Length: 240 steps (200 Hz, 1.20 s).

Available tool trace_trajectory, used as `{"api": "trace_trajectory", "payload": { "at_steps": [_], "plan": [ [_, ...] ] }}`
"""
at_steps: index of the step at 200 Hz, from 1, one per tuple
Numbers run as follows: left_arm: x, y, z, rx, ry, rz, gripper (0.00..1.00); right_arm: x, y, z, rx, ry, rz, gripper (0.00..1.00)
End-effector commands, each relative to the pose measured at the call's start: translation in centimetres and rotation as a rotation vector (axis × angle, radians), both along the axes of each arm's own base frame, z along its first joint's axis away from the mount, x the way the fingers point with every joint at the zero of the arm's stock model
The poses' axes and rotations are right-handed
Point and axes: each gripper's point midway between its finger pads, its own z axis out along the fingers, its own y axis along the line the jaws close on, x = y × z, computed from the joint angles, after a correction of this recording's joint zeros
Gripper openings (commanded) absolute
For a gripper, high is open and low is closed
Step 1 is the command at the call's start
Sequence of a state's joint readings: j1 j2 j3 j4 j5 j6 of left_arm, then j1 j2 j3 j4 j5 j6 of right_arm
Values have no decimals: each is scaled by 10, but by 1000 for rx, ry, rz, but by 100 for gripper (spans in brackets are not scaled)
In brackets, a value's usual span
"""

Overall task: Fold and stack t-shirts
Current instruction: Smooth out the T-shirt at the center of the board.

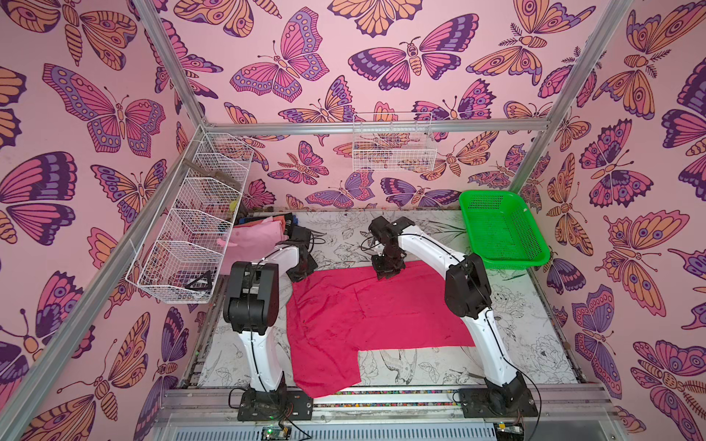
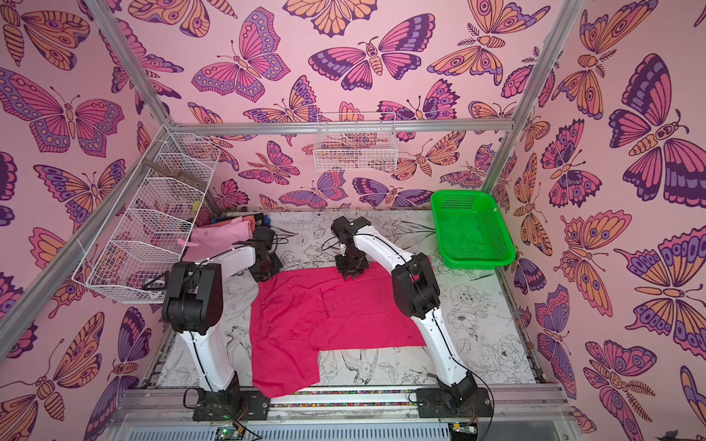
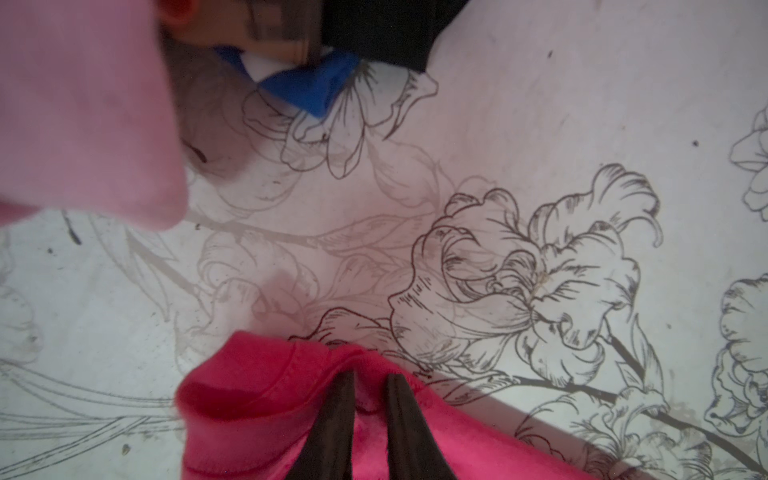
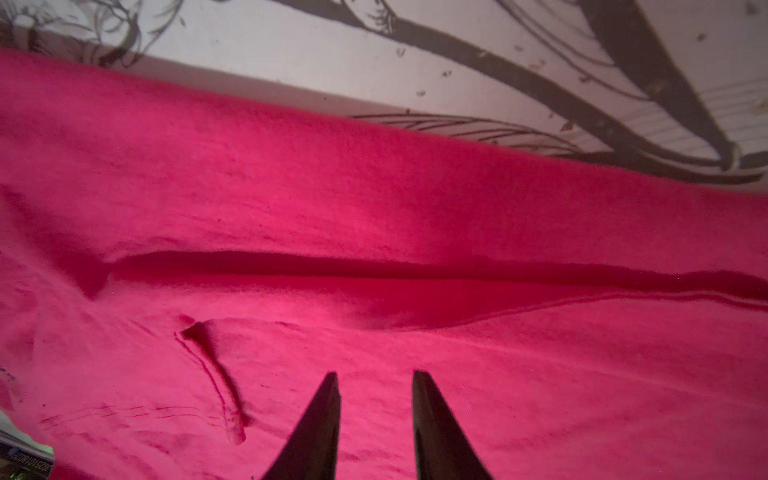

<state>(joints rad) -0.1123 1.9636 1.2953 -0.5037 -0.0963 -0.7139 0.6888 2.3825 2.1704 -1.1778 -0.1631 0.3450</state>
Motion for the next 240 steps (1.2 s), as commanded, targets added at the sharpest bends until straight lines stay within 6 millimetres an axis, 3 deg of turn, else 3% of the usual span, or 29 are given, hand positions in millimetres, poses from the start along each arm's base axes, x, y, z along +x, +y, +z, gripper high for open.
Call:
{"api": "trace_trajectory", "payload": {
  "at_steps": [1, 48, 82, 118, 134, 168, 240],
  "plan": [
    [-18, -3, -17, -14, 70, -16, 19, -1, 2, 2, 2, 14, -20, 35],
    [-18, -3, -18, -15, 74, -16, 19, 6, 0, -1, -9, -2, -45, 39],
    [-19, -3, -19, -15, 75, -16, 19, 14, -25, -5, -85, -29, -134, 39],
    [-19, -6, -19, -21, 74, -18, 19, 44, -80, -8, -216, -127, -311, 38],
    [-20, -7, -18, -20, 73, -21, 19, 59, -116, -4, -328, -190, -399, 38],
    [-19, -8, -16, -22, 68, -24, 19, 82, -164, 9, -434, -283, -511, 37],
    [-18, -10, -17, -25, 68, -28, 19, 93, -238, 27, -674, -333, -603, 35]
  ]
}}
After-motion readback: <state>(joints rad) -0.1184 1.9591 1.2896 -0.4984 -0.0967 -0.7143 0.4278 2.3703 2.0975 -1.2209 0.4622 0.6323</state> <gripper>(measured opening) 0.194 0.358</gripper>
